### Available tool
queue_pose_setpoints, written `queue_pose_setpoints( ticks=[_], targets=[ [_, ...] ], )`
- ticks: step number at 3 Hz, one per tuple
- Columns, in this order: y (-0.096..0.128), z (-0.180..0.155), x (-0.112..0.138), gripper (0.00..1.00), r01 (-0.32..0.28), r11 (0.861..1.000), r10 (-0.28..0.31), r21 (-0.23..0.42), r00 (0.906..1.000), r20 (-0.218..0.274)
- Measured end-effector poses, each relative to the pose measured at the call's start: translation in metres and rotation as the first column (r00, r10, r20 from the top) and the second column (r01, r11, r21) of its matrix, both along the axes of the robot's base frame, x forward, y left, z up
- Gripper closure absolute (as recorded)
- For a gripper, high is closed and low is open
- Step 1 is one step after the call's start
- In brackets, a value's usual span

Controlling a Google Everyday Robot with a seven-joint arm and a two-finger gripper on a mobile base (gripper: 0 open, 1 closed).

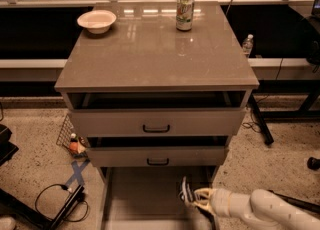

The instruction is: Place blue chip bag into bottom drawer

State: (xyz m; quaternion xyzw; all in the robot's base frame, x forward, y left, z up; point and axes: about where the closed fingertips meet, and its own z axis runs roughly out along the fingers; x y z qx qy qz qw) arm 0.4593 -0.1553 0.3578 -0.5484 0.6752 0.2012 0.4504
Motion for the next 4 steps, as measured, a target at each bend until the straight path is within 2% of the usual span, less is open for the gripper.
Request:
queue_pose_setpoints(
  ticks=[1,2,4],
  targets=[
    [0.012,-0.05,-0.021,1.0,-0.029,0.998,0.032,0.064,0.9978,-0.057],
    [0.04,-0.05,-0.03,1.0,-0.05,0.993,0.058,0.111,0.9961,-0.067],
    [0.052,-0.048,-0.036,0.57,-0.065,0.99,0.074,0.126,0.9947,-0.071]
  ],
)
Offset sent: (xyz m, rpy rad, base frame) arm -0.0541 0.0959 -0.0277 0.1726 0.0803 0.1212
